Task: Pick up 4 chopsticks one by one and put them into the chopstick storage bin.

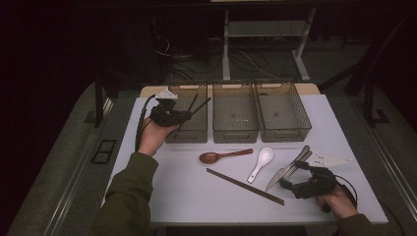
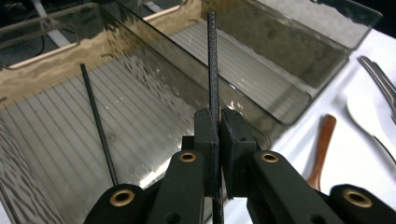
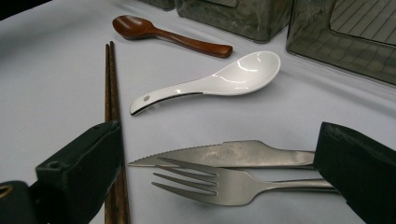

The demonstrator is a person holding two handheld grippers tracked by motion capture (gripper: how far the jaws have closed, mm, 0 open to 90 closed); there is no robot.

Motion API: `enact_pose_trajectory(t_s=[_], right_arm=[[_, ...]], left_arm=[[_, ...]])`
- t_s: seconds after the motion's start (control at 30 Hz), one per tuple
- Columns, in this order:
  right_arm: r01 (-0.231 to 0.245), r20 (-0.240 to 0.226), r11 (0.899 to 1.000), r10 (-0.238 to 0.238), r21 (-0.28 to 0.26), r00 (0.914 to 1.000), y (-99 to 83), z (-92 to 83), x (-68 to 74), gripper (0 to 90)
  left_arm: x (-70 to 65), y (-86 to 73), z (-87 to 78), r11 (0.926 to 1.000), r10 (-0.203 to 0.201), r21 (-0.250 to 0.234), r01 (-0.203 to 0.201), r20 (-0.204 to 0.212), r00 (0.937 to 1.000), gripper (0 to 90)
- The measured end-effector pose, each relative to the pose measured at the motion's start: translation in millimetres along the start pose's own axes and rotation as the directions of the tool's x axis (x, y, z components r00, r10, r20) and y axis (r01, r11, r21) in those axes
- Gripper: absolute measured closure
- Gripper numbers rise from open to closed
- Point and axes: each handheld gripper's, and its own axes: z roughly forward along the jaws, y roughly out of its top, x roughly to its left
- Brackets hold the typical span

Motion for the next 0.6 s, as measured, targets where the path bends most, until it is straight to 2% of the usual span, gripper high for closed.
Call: enact_pose_trajectory(t_s=[0.37,0.6], right_arm=[[0.003,-0.002,1.0,-0.003,-0.003,1.0,-0.2,-0.8,-0.4,1.6],[0.002,-0.001,1.0,-0.002,-0.004,1.0,-0.4,-1.0,-0.8,1.6]], left_arm=[[17.6,19.1,16.2,0.9999,0.01,0.005,-0.01,-0.049,0.9988,84.9],[28.5,29.6,28.7,0.9999,-0.002,-0.011,0.001,-0.084,0.9965,84.9]])
